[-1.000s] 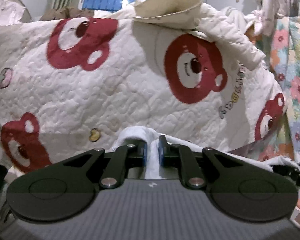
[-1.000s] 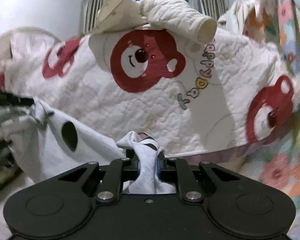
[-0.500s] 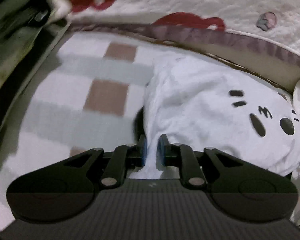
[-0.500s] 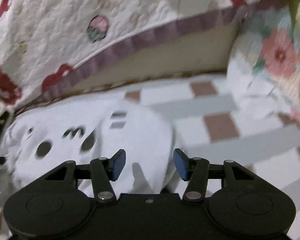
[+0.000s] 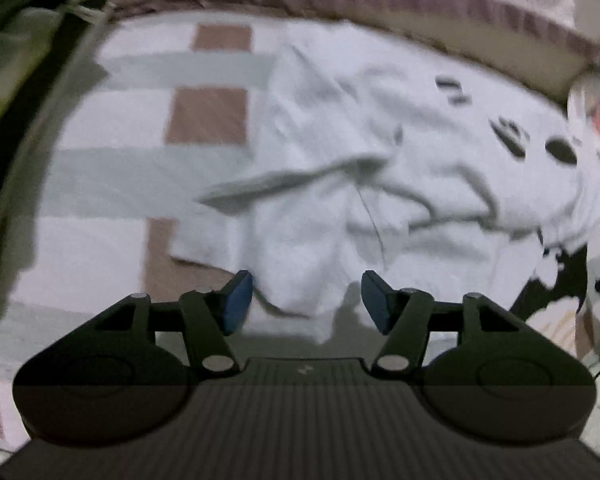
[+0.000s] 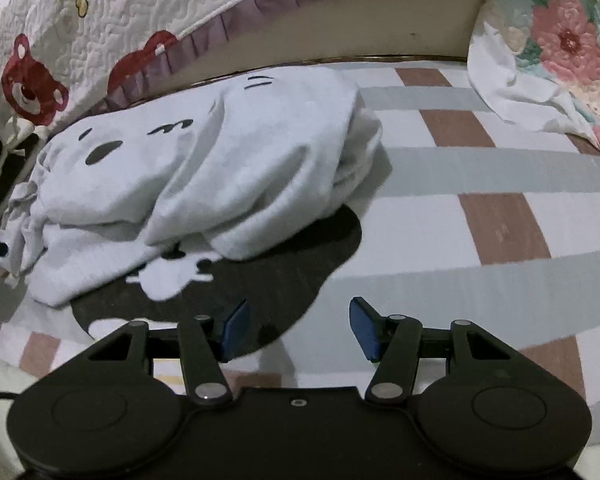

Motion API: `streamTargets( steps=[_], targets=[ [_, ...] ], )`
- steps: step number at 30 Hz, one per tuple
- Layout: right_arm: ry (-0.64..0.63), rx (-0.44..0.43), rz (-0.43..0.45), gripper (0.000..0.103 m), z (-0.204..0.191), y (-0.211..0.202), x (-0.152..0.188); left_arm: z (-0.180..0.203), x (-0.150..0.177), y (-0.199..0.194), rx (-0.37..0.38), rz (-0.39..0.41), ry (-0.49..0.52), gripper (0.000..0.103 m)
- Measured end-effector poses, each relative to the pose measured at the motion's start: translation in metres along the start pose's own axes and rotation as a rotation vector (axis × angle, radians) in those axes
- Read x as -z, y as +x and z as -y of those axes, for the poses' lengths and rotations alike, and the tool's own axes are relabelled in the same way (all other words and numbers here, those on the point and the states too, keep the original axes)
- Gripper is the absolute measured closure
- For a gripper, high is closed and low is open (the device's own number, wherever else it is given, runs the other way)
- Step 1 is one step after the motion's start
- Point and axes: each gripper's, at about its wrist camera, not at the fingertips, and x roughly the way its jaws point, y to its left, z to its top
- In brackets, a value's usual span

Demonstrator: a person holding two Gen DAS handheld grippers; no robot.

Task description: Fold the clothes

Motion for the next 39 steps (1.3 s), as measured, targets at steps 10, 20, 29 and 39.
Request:
streamTargets(
  steps=[10, 20, 29, 39],
  targets=[
    [0.047, -0.071, 0.043, 0.042, -0.015, 0.024, -0.002, -0.020, -0.007, 0.004, -0.071, 0.119, -0.122, 0.033],
    [0.007, -0.097, 0.091, 0.014, -0.030, 0.046, -0.007, -0.022, -0.002, 0.012, 0.063, 0.100, -0.245, 0.026],
    [-0.043, -0.014, 0.135, 0.089, -0.044, 0.060, -0.034, -0.016, -0.024, 0.026, 0.002, 0.162, -0.228, 0.084],
    [0.037, -0.003, 0.508, 0.094, -0.022, -0.091, -0.063, 0.012, -0.021, -0.091, -0.135, 0.473, -0.106, 0.096]
  ],
)
